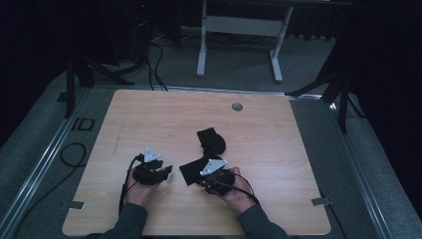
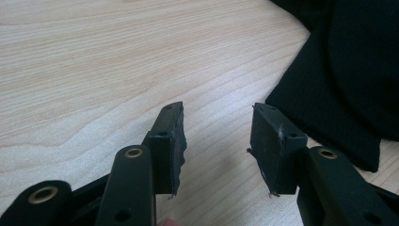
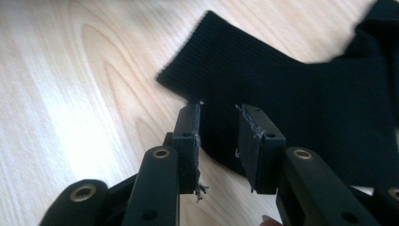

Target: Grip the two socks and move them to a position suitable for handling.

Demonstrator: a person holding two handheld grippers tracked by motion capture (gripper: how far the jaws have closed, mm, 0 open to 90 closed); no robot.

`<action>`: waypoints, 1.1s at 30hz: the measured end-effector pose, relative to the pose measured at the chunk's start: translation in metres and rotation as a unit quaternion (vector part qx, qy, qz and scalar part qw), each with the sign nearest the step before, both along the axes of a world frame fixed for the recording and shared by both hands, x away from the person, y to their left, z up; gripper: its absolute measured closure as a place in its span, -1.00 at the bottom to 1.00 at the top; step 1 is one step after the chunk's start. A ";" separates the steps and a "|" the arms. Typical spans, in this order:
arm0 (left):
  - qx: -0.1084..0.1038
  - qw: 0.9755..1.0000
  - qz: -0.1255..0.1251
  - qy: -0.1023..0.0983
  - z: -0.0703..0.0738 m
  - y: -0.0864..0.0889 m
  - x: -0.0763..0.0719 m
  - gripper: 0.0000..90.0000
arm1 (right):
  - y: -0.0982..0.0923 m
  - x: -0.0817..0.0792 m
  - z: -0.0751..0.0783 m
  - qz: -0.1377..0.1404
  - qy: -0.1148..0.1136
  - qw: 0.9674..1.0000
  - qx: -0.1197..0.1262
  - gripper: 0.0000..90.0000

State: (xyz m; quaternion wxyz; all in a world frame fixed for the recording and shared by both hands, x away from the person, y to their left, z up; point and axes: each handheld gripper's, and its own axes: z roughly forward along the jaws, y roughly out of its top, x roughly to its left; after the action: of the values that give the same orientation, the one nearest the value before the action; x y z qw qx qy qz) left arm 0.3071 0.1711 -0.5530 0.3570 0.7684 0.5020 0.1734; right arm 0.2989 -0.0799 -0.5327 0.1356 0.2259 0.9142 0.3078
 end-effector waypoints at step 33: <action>-0.005 1.000 -0.014 -0.012 0.004 -0.005 -0.005 0.28 | 0.001 -0.010 0.034 -0.013 0.020 0.997 0.068 0.92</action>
State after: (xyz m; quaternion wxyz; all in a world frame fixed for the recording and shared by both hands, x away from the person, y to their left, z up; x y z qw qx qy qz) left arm 0.3023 0.1661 -0.5487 0.3690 0.7714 0.4877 0.1757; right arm 0.2887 -0.0785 -0.4990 0.1053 0.2532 0.8905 0.3630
